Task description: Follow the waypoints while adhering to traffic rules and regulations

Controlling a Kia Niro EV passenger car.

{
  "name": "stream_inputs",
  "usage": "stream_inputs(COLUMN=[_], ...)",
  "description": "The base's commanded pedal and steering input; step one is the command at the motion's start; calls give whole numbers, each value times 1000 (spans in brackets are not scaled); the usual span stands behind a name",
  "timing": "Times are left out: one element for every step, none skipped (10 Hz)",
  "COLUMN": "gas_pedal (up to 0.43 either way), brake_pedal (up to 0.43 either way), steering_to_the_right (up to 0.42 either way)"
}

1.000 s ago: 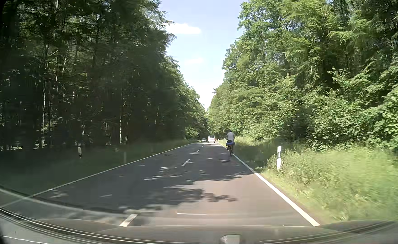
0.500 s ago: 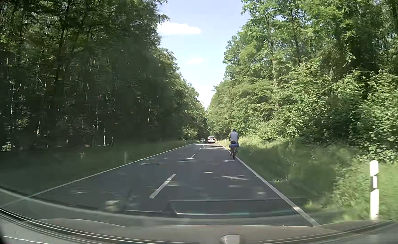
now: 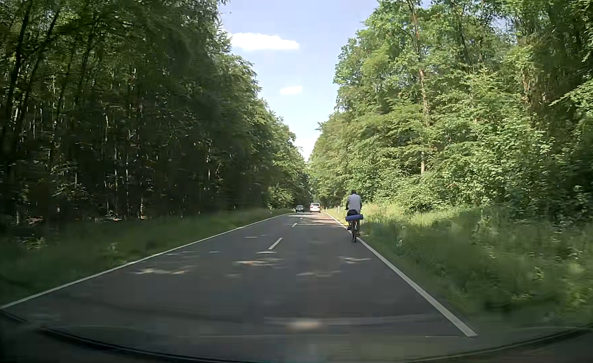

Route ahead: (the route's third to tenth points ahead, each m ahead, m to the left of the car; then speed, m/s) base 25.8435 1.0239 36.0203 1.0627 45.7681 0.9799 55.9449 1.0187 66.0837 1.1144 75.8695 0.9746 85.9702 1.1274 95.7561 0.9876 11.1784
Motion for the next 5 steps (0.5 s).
stream_inputs(gas_pedal=[0,0,0,0,0], brake_pedal=[317,311,311,299,299], steering_to_the_right=[2,3,2,2,3])
